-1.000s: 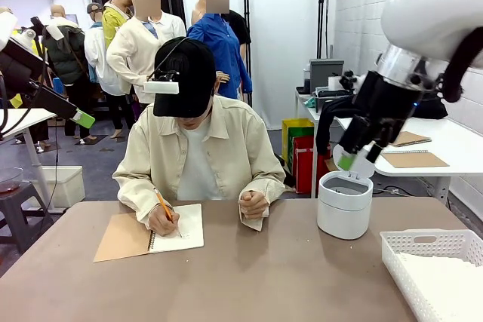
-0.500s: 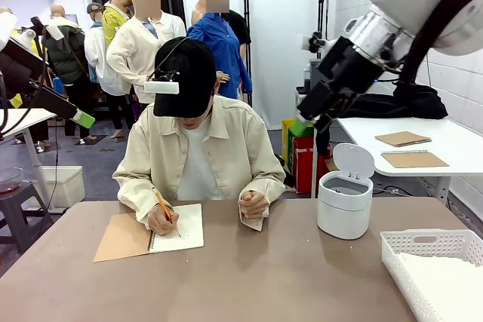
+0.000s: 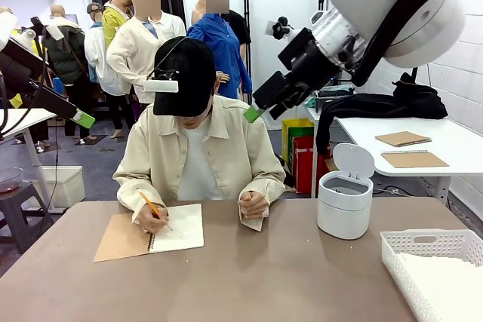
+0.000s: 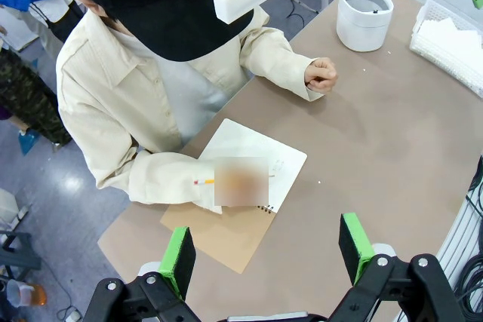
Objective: Sort the paper based on its condition.
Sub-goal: If a person hands you a paper, place it in the Organizing basket , and if it's crumpled, put it in the Trash can.
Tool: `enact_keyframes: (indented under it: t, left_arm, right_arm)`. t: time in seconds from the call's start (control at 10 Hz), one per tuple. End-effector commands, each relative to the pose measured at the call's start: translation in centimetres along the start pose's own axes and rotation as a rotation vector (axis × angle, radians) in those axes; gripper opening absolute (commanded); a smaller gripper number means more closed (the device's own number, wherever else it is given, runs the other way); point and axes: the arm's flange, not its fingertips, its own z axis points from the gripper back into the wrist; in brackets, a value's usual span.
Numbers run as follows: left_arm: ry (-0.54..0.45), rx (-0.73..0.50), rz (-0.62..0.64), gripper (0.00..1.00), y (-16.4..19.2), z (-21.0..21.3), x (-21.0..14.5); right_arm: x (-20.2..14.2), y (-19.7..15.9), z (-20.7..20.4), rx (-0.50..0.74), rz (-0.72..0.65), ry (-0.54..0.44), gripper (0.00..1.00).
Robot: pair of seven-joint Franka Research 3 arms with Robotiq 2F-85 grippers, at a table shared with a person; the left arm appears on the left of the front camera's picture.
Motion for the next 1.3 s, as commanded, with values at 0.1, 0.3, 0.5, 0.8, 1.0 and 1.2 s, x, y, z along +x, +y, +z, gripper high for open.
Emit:
enact_keyframes:
  t: [0.1, 0.3, 0.5, 0.8, 1.0, 1.2]
  left_arm:
    - [0.000, 0.000, 0.002, 1.00, 0.0, 0.0, 0.0]
    - [0.000, 0.000, 0.002, 1.00, 0.0, 0.0, 0.0]
    - [0.000, 0.000, 0.002, 1.00, 0.0, 0.0, 0.0]
    - [0.000, 0.000, 0.002, 1.00, 0.0, 0.0, 0.0]
    - [0.000, 0.000, 0.002, 1.00, 0.0, 0.0, 0.0]
    - [0.000, 0.000, 0.002, 1.00, 0.0, 0.0, 0.0]
  right_arm:
    - [0.5, -1.3, -1.8, 0.036, 0.052, -0.038, 1.00]
    - [0.1, -0.6, -1.2, 0.012, 0.027, -0.012, 1.00]
    - [0.1, -0.6, -1.2, 0.012, 0.027, -0.012, 1.00]
    - [0.1, -0.6, -1.2, 0.012, 0.027, -0.012, 1.00]
    - [0.4, -0.6, -0.7, -0.012, -0.003, 0.015, 1.00]
    - [0.4, -0.2, 0.3, -0.049, 0.001, 0.023, 1.00]
